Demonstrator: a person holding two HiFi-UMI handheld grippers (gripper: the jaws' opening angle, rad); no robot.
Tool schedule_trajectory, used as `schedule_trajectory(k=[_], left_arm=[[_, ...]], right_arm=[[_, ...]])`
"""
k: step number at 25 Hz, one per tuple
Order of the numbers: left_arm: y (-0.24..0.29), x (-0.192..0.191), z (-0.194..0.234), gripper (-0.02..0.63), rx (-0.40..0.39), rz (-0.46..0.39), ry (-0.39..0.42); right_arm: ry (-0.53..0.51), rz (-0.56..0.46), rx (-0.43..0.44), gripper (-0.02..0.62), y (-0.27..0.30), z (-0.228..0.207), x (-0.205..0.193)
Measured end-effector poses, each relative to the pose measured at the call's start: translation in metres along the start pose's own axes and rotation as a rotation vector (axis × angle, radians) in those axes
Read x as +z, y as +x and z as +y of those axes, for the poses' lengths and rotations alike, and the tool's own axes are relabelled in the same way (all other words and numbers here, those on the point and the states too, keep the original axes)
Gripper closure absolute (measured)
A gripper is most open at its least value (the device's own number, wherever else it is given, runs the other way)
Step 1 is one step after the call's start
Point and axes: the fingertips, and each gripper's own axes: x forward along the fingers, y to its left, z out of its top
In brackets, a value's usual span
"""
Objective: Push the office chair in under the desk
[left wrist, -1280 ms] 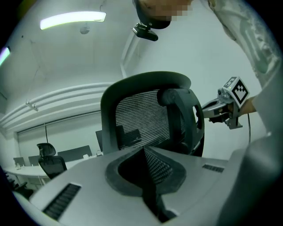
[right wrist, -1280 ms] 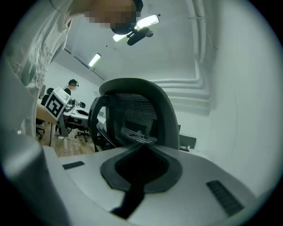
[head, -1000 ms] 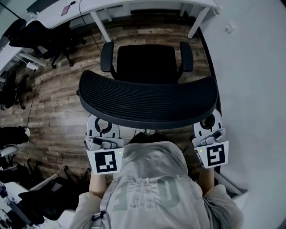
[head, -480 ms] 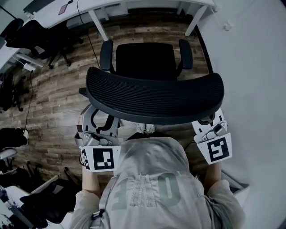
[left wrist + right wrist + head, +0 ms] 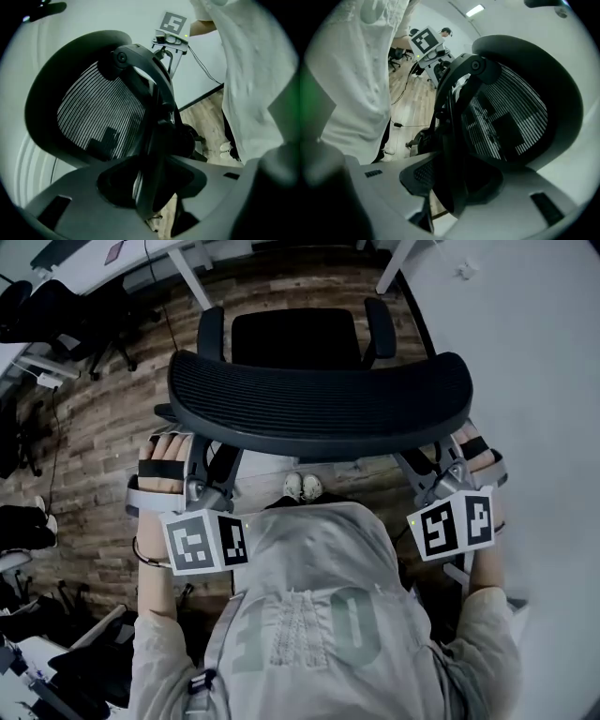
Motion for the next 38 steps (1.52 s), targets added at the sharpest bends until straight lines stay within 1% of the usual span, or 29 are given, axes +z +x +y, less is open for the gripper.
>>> schedule_trajectory(k=[2,4,5,9,13,14,18,22,26,30,31,33,38], left_arm=[[0.007,0.008,-0.001,0.417,-0.018,0.003,0.054],[0.012,0.012,0.000,0.420,-0.029,0.017,0.082],[0.013,0.012,0.001,0.430,-0.033,0.026,0.086],[0.015,0.015,0.002,0.436,-0.048,0.059,0.084],[0.017,0.017,0.004,0.437,-0.060,0.073,0.096],[0.017,0.017,0.004,0.437,-0.060,0.075,0.097],[0.017,0.014,0.007,0.440,-0.068,0.089,0.101],[0.025,0.015,0.011,0.440,-0.067,0.102,0.100],[0.039,0.016,0.020,0.440,-0.053,0.110,0.089],[0.058,0.013,0.035,0.443,-0.037,0.115,0.093],[0.064,0.011,0.038,0.462,-0.036,0.121,0.103],[0.075,0.006,0.047,0.462,-0.035,0.133,0.118],[0.100,-0.004,0.074,0.461,-0.041,0.135,0.110]], right_arm=[[-0.046,0.025,0.001,0.451,0.001,-0.003,0.000],[-0.080,0.048,0.001,0.451,0.004,-0.007,0.000],[-0.098,0.061,0.003,0.451,0.006,-0.008,0.000],[-0.178,0.100,0.006,0.454,0.013,-0.012,-0.005],[-0.150,0.079,0.032,0.466,0.013,-0.011,-0.007],[-0.144,0.079,0.041,0.488,0.014,-0.010,-0.007],[-0.130,0.082,0.056,0.488,0.016,-0.013,-0.004],[-0.130,0.095,0.049,0.488,0.023,-0.019,-0.010],[-0.130,0.110,0.026,0.488,0.034,-0.033,-0.018],[-0.117,0.093,0.003,0.488,0.050,-0.051,-0.022],[-0.117,0.089,0.000,0.488,0.055,-0.056,-0.023],[-0.122,0.086,-0.002,0.488,0.064,-0.065,-0.022],[-0.111,0.081,0.001,0.489,0.085,-0.089,-0.021]])
